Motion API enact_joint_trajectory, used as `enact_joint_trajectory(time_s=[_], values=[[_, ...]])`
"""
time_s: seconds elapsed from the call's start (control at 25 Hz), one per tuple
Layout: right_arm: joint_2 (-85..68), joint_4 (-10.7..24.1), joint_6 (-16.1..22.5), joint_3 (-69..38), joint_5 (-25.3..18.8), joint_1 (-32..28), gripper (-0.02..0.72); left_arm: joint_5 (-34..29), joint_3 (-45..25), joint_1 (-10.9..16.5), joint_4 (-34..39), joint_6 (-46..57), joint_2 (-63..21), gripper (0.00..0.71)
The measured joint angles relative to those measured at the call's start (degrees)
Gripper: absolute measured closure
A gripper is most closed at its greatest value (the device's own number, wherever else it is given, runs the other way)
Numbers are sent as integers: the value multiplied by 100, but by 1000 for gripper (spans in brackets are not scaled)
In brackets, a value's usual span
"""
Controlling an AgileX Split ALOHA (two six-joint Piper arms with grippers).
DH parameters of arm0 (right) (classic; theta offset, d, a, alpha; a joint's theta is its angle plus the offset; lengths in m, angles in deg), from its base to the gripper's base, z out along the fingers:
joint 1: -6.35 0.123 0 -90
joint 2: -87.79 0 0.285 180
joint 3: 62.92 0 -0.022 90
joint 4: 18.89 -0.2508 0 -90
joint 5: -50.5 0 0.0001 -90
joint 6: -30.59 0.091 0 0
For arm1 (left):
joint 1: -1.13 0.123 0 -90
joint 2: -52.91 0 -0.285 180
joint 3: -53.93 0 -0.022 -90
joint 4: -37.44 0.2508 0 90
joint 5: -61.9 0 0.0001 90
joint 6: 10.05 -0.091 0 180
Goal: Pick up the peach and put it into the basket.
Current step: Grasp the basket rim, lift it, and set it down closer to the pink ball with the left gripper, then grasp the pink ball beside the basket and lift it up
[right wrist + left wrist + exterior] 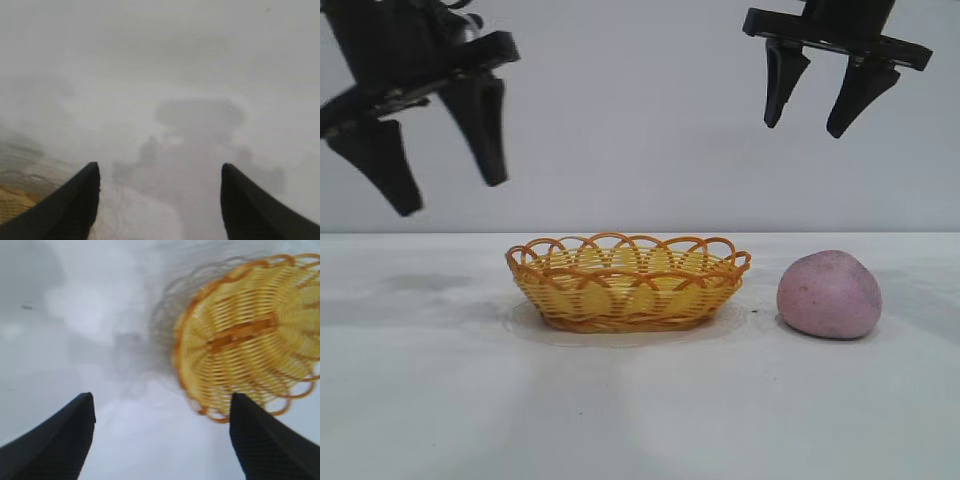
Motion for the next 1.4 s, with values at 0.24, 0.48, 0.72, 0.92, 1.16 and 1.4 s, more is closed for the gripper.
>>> enact_joint_trajectory(time_s=[0.24,0.48,0.72,0.92,1.16,1.4], values=[[0,0,0,0,-38,0,277,-262,139,361,979,84,-24,213],[0,0,0,0,-38,0,277,-656,142,822,1681,184,-24,213],[0,11,0,0,-38,0,277,-1223,142,995,2460,556,-248,213],[0,53,0,0,-52,0,277,-1419,62,995,2625,659,-925,213],[0,89,0,0,-64,0,277,-1458,-716,998,2549,700,-2194,213],[0,89,0,0,-85,0,277,-1410,-2049,1008,2237,765,-3901,213]])
